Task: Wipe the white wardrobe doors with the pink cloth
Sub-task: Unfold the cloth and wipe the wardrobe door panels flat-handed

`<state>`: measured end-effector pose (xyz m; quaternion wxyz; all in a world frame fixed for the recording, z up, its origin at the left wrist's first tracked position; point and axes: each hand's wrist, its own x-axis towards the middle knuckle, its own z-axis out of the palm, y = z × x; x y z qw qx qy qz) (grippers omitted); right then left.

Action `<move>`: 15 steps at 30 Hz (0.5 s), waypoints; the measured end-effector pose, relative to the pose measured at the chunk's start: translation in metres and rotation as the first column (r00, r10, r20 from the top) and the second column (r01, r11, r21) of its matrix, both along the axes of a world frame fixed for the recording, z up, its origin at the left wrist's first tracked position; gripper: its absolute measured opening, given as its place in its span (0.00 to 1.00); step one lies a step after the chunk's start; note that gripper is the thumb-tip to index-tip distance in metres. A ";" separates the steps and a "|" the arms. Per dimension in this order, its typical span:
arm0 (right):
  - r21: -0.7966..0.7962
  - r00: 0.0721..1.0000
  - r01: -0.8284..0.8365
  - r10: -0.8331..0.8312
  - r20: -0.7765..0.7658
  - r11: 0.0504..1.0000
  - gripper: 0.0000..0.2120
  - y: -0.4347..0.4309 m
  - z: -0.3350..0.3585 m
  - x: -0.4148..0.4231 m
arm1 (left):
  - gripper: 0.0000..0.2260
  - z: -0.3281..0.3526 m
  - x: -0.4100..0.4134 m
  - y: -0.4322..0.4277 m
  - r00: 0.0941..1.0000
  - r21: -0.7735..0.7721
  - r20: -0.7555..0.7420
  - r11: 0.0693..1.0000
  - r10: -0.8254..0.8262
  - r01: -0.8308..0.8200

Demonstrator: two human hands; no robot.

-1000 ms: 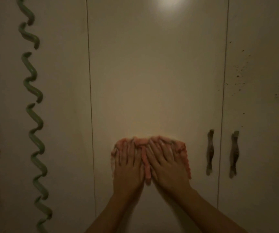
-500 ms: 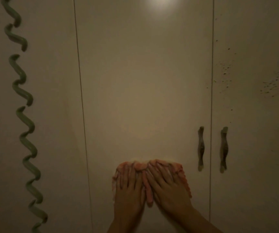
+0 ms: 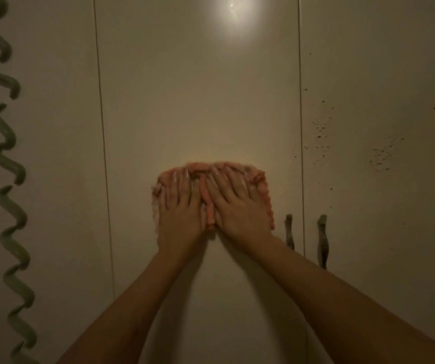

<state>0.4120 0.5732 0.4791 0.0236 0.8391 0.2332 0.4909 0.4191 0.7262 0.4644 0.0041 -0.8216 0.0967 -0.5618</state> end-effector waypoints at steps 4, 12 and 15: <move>0.007 0.995 0.045 -0.045 0.093 0.999 0.29 -0.014 0.050 0.001 | 0.27 0.050 0.001 -0.013 0.999 -0.007 0.050 1.000 -0.003 0.004; 0.025 0.973 0.139 -0.141 0.180 0.990 0.30 -0.061 0.123 0.000 | 0.28 0.127 0.004 -0.060 0.995 -0.033 0.097 0.999 -0.038 0.042; 0.028 0.967 0.146 -0.149 0.205 0.989 0.31 -0.079 0.146 0.000 | 0.29 0.150 0.004 -0.080 0.990 -0.041 0.127 0.997 -0.053 0.059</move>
